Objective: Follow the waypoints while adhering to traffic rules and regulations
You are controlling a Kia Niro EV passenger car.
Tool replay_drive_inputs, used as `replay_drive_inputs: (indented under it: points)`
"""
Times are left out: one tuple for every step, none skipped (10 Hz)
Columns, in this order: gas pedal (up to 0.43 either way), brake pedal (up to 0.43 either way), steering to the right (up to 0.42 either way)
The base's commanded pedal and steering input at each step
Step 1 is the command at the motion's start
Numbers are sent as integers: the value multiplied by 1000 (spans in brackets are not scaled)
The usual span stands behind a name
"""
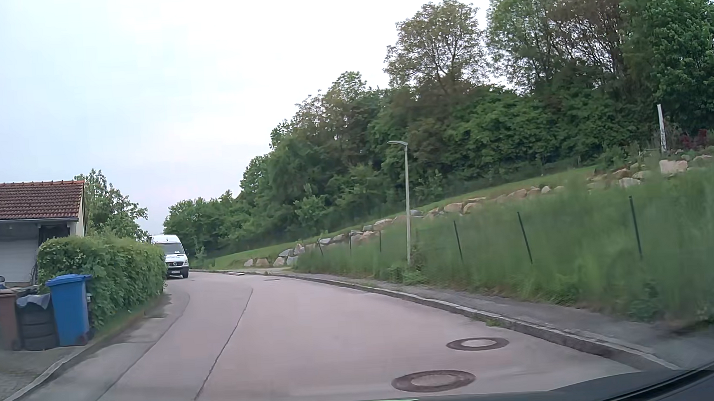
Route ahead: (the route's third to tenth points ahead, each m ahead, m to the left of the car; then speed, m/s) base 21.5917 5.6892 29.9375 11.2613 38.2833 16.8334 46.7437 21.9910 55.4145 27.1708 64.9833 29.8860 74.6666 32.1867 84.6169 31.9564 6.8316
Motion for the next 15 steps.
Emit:
replay_drive_inputs:
  points:
    - [0, 0, -67]
    - [0, 0, -68]
    - [0, 0, -70]
    - [0, 0, -71]
    - [0, 0, -70]
    - [0, 0, -71]
    - [0, 0, -73]
    - [0, 0, -73]
    - [0, 0, -74]
    - [0, 0, -75]
    - [0, 0, -75]
    - [0, 0, -78]
    - [0, 0, -82]
    - [0, 0, -84]
    - [0, 0, -88]
